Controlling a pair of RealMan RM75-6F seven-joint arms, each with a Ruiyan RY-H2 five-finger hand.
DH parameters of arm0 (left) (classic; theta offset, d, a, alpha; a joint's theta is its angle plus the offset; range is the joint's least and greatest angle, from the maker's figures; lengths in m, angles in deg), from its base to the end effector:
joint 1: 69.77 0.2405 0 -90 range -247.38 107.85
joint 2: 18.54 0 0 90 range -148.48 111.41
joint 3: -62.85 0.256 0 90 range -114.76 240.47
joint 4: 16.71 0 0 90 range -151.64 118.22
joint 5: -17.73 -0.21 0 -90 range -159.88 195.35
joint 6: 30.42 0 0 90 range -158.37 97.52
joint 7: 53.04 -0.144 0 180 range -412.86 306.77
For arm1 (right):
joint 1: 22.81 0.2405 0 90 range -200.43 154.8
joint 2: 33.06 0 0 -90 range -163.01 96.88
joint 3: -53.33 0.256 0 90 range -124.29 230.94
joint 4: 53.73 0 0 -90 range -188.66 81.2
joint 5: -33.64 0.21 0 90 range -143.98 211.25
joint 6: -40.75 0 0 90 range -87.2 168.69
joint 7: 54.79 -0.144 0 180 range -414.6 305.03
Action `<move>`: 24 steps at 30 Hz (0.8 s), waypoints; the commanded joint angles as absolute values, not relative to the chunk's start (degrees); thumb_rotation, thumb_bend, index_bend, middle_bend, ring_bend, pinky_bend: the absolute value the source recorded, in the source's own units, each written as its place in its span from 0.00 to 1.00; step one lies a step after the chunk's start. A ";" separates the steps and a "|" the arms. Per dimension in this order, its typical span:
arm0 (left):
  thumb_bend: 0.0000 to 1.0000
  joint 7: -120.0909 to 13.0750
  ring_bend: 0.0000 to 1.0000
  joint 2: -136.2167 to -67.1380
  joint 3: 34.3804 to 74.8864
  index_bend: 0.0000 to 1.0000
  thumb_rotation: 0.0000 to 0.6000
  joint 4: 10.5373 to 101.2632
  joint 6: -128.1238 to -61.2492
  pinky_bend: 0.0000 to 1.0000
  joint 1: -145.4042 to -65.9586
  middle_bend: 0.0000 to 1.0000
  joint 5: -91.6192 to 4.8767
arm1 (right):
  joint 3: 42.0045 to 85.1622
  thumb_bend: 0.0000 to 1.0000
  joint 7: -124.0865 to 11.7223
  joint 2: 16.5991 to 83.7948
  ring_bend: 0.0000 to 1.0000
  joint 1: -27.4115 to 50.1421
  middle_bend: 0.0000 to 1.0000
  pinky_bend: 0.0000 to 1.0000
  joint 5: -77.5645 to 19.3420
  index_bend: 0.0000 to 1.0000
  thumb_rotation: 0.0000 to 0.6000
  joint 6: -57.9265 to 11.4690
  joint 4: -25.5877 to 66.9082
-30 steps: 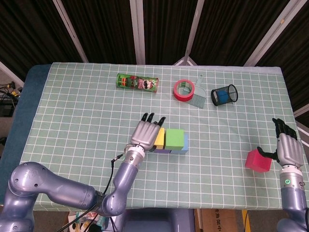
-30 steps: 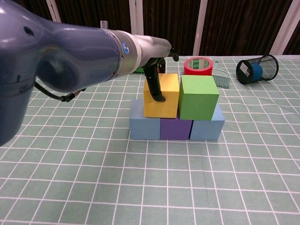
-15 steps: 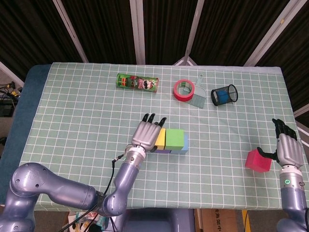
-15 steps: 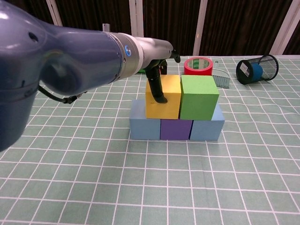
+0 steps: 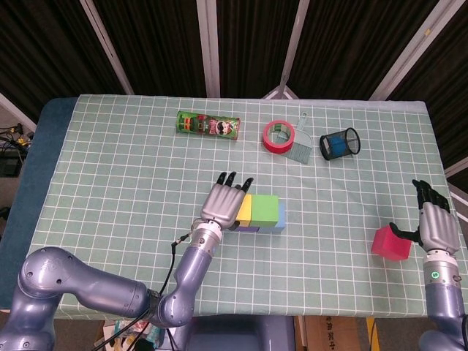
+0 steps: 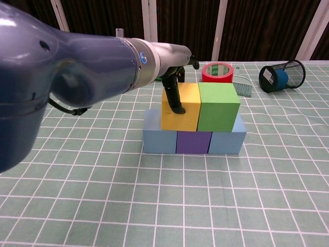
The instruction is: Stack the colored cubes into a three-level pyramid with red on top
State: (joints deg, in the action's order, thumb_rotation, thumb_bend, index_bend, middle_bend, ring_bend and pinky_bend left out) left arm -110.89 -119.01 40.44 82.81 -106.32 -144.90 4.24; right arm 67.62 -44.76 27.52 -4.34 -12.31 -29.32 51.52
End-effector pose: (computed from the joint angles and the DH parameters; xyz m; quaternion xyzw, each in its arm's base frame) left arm 0.0491 0.3249 -0.0509 -0.7593 -0.3769 -0.3054 0.4338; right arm -0.2917 -0.2683 0.1664 0.4639 -0.5391 0.3395 0.6156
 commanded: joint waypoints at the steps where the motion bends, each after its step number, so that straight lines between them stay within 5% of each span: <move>1: 0.39 -110.87 0.01 -119.07 40.34 0.00 1.00 82.82 -106.33 0.00 -144.85 0.40 4.21 | 67.64 0.27 -44.76 27.53 0.00 -4.31 0.02 0.00 -12.23 0.00 1.00 -29.28 51.50; 24: 0.39 -111.18 0.01 -119.16 39.88 0.00 1.00 83.21 -106.33 0.00 -144.53 0.40 4.04 | 67.57 0.27 -44.83 27.57 0.00 -4.32 0.02 0.00 -12.25 0.00 1.00 -29.27 51.42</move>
